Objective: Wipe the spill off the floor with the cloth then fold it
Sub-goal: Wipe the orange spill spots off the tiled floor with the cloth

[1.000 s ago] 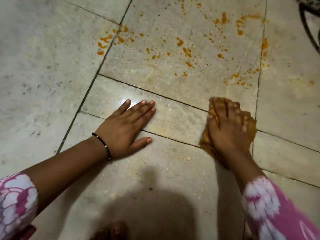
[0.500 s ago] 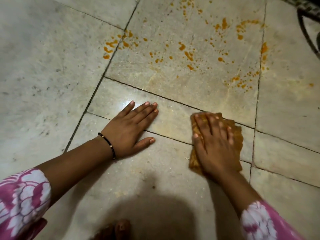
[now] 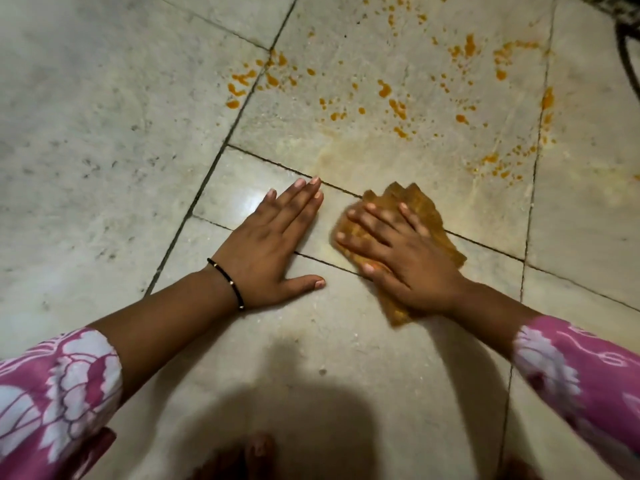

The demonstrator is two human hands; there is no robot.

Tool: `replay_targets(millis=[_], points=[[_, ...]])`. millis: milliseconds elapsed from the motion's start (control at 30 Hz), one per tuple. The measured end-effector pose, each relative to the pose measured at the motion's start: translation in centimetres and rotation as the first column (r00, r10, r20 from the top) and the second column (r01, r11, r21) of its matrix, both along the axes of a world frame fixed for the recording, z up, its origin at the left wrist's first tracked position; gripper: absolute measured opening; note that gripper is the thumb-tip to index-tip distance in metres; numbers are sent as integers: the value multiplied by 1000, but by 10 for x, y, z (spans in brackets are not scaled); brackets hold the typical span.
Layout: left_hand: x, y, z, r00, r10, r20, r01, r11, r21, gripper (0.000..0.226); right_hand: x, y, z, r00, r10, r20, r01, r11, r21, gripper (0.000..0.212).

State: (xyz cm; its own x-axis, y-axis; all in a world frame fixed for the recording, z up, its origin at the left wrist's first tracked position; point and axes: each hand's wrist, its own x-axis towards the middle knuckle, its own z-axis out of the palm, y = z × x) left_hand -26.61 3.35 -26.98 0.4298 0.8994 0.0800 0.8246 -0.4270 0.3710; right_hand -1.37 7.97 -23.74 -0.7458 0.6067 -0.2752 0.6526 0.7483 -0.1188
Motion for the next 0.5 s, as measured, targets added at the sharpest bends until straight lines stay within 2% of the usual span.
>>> replay_targets(millis=[67,133,200,267,333,400,500], points=[[-1,0,-1,1000,4,7,-4,1000,-5,101,46,-2,4,988,119,100,-120,993,6,55],[0,-1,-1,1000,3,19,-3,1000,-15,99,83,10,8,981,117,155,-120,993,13,57],[2,-2,1,1000,3,21,-3,1000,-15,98,85,29,7,983,-112,144,104,992,66,56],[2,-1,2,1000,-8,9,8,1000,-6,97,60,49,2,896,-443,22,436,889,142,58],[1,-3,2,1000,-15,2,15,1000,-14,96,26,64,-5,821,-570,-38,568,808,156,64],[2,-3,4,999,-41,9,41,999,-16,96,-4,68,-7,872,-489,-29,487,862,142,69],[3,-2,6,999,-49,4,49,999,-19,98,-22,34,-5,974,-227,2,225,965,137,69]])
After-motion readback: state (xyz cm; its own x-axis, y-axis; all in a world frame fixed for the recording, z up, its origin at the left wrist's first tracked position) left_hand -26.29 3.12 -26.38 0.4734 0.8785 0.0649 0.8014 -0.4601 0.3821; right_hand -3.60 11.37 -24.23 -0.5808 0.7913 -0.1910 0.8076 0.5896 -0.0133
